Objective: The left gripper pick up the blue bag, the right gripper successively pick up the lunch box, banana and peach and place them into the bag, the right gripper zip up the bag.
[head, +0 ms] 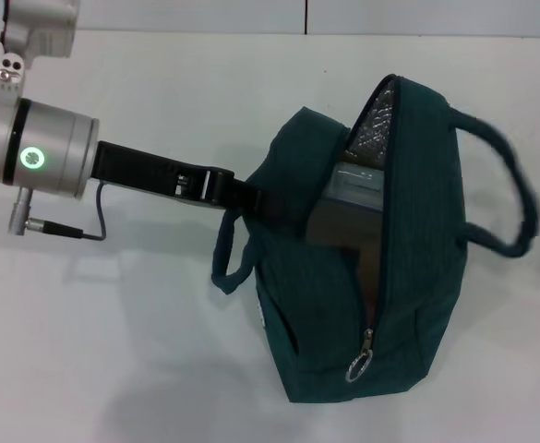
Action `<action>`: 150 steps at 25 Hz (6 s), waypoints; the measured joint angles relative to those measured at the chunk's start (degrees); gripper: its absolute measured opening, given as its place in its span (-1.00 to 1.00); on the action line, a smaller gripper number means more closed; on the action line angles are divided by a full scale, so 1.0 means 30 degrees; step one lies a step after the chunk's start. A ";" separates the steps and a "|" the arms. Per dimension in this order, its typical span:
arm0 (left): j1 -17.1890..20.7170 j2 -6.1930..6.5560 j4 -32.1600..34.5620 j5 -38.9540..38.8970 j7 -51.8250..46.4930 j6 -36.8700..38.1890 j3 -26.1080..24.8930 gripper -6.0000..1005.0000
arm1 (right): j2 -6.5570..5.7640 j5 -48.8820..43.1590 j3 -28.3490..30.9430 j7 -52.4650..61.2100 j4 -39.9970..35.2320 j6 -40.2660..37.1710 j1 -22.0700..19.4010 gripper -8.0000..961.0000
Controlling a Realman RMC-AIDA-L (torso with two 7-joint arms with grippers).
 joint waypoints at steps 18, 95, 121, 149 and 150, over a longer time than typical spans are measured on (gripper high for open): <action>-0.0350 0.0002 0.0025 -0.0074 -0.0004 -0.0032 -0.0032 -0.91 | -0.0127 -0.6384 -0.3095 -0.0508 0.3452 -0.5289 0.2310 0.17; -0.0233 -0.0131 0.0113 -0.0076 0.0314 -0.0021 -0.0031 -0.91 | 0.0053 -0.3767 -0.7069 -0.2071 0.8593 0.0746 0.3569 -0.94; -0.0288 -0.0367 -0.0493 -0.1830 0.2119 -0.0590 -0.0076 -0.61 | 0.0226 -0.1250 -0.5396 -0.4431 0.8790 -0.1459 0.4526 -0.95; 0.7030 -0.0873 -0.2878 -0.7857 1.6340 0.3130 -0.2141 0.10 | 0.0098 0.0745 -0.5097 -0.4629 0.9860 -0.0321 0.6862 -0.95; 0.7127 -0.0878 -0.3751 -0.7856 1.7161 0.3109 -0.2132 0.10 | 0.0097 0.0744 -0.5087 -0.4615 0.9859 -0.0254 0.6959 -0.95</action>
